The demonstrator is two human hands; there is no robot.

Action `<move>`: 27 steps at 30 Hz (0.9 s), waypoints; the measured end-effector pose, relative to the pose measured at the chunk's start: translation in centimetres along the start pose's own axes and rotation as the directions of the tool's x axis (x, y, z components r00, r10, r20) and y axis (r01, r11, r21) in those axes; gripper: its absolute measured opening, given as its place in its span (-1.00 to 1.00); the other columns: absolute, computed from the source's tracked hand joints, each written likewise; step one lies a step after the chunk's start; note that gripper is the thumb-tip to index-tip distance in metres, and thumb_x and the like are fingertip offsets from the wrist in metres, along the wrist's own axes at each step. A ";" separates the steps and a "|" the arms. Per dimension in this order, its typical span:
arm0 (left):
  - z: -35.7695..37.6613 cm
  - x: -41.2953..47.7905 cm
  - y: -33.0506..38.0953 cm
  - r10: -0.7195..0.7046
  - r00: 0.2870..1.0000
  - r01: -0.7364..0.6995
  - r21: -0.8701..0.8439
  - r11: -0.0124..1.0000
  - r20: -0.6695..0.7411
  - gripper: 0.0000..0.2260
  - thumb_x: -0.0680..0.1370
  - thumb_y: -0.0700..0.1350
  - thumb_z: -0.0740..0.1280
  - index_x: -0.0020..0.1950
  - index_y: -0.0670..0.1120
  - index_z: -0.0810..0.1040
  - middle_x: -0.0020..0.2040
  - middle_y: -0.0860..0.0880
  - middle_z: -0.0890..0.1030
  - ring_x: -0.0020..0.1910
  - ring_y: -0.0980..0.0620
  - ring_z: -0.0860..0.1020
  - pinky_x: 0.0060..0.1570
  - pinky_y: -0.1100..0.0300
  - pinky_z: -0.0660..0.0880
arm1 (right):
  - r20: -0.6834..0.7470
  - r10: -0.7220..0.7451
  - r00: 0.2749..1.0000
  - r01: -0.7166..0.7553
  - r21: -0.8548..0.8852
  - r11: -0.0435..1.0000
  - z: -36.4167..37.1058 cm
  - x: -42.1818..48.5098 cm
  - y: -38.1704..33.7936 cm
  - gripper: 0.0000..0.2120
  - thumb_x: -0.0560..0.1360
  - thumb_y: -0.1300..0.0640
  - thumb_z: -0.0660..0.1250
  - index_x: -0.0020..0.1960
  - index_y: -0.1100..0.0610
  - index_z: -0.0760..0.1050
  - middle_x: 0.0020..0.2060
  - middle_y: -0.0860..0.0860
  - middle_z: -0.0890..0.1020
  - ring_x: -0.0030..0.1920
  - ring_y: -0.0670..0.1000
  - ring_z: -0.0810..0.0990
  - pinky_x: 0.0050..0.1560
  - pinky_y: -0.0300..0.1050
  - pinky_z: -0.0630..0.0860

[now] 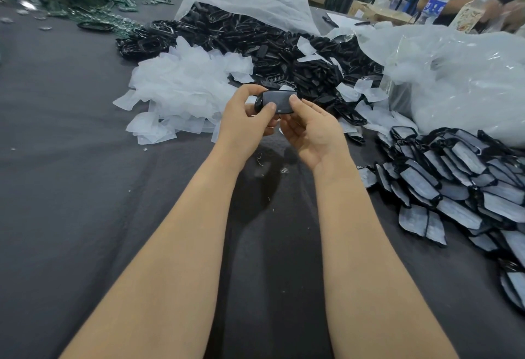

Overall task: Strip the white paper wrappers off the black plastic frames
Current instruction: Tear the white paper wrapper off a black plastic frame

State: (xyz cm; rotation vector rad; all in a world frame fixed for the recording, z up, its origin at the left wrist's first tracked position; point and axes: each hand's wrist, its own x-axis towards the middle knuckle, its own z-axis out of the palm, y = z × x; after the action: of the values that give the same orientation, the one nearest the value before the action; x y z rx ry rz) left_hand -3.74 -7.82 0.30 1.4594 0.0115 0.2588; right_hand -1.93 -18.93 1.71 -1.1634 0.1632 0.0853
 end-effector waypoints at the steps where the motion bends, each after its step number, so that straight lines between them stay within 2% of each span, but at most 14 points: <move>1: 0.0 0.0 0.0 -0.011 1.000 0.011 -0.015 1.000 -0.002 -0.85 0.59 -0.25 0.26 0.14 -0.08 0.41 -0.22 -0.06 0.58 -0.40 0.25 0.57 -0.28 0.37 0.55 | -0.001 -0.004 1.000 0.004 0.003 1.000 0.0 0.0 0.0 -0.89 0.53 0.25 0.34 -0.16 0.15 0.48 -0.41 0.00 0.55 -0.37 -0.10 0.51 -0.29 -0.30 0.57; 4: 0.2 0.1 -0.1 -0.050 0.999 0.049 -0.050 0.998 -0.021 -0.84 0.61 -0.16 0.25 0.18 -0.13 0.45 -0.21 -0.06 0.61 -0.34 0.18 0.61 -0.24 0.31 0.58 | -0.021 -0.036 0.999 0.036 -0.020 0.999 0.0 0.0 0.1 -0.87 0.53 0.27 0.34 -0.18 0.16 0.47 -0.43 0.00 0.55 -0.41 -0.11 0.51 -0.32 -0.31 0.55; 6: 0.2 0.2 -0.1 -0.058 0.998 0.057 -0.049 0.997 -0.026 -0.87 0.63 -0.13 0.23 0.14 -0.13 0.47 -0.22 -0.05 0.63 -0.33 0.15 0.63 -0.26 0.30 0.58 | -0.029 -0.048 0.998 0.048 -0.029 0.998 0.0 0.0 0.2 -0.86 0.53 0.28 0.34 -0.18 0.15 0.46 -0.41 0.01 0.55 -0.41 -0.11 0.51 -0.33 -0.31 0.55; 11: 0.1 0.2 -0.2 -0.040 0.999 0.040 -0.012 0.999 -0.032 -0.92 0.63 -0.21 0.22 0.09 -0.16 0.44 -0.22 -0.08 0.62 -0.38 0.17 0.63 -0.32 0.34 0.55 | -0.036 -0.030 0.999 0.029 -0.032 0.999 0.0 0.2 0.3 -0.88 0.53 0.25 0.35 -0.17 0.14 0.47 -0.41 0.00 0.56 -0.39 -0.10 0.52 -0.33 -0.30 0.56; 15: 0.1 0.3 -0.2 -0.007 0.999 0.008 0.040 0.999 -0.035 -0.95 0.63 -0.23 0.21 0.07 -0.17 0.43 -0.25 -0.06 0.60 -0.39 0.16 0.62 -0.26 0.28 0.60 | -0.035 -0.023 0.999 0.022 -0.032 0.999 0.0 0.3 0.3 -0.87 0.53 0.25 0.34 -0.19 0.15 0.48 -0.40 0.01 0.58 -0.37 -0.08 0.54 -0.32 -0.30 0.57; 18: 0.2 0.3 -0.4 0.036 0.999 -0.030 0.131 0.991 -0.041 -0.96 0.62 -0.22 0.22 0.06 -0.15 0.43 -0.25 -0.05 0.61 -0.39 0.15 0.61 -0.21 0.24 0.62 | -0.055 -0.087 0.995 0.077 -0.161 0.984 0.0 0.4 0.6 -0.86 0.54 0.24 0.33 -0.19 0.16 0.50 -0.33 0.04 0.60 -0.34 -0.06 0.56 -0.24 -0.25 0.57; 21: 0.2 0.4 -0.7 0.090 0.995 -0.076 0.222 0.972 -0.051 -0.97 0.62 -0.20 0.23 0.03 -0.15 0.42 -0.28 -0.03 0.60 -0.45 0.22 0.58 -0.29 0.31 0.59 | -0.060 -0.173 0.983 0.147 -0.305 0.941 0.0 0.5 0.8 -0.84 0.55 0.21 0.32 -0.21 0.15 0.54 -0.31 0.05 0.62 -0.32 -0.06 0.58 -0.17 -0.19 0.57; 24: 0.1 0.5 -0.9 0.106 0.992 -0.085 0.257 0.963 -0.066 -0.97 0.62 -0.19 0.22 -0.01 -0.12 0.41 -0.30 0.01 0.59 -0.46 0.24 0.57 -0.31 0.31 0.58 | -0.052 -0.210 0.976 0.178 -0.358 0.916 0.1 0.4 0.9 -0.84 0.55 0.20 0.32 -0.20 0.15 0.55 -0.30 0.04 0.62 -0.30 -0.06 0.58 -0.15 -0.17 0.57; 27: 0.3 0.6 -1.0 0.101 0.992 -0.078 0.269 0.960 -0.073 -0.96 0.63 -0.18 0.20 -0.01 -0.11 0.40 -0.28 0.01 0.58 -0.47 0.28 0.56 -0.37 0.40 0.52 | -0.047 -0.234 0.971 0.196 -0.401 0.895 0.1 0.4 1.0 -0.86 0.56 0.20 0.31 -0.18 0.16 0.54 -0.29 0.04 0.61 -0.30 -0.08 0.56 -0.14 -0.17 0.57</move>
State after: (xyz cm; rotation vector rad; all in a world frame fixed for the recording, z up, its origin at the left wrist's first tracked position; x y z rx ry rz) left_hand -2.92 -8.05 -0.61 1.7181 0.0514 0.4065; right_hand -1.66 -18.42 0.75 -1.5845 0.1011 -0.1407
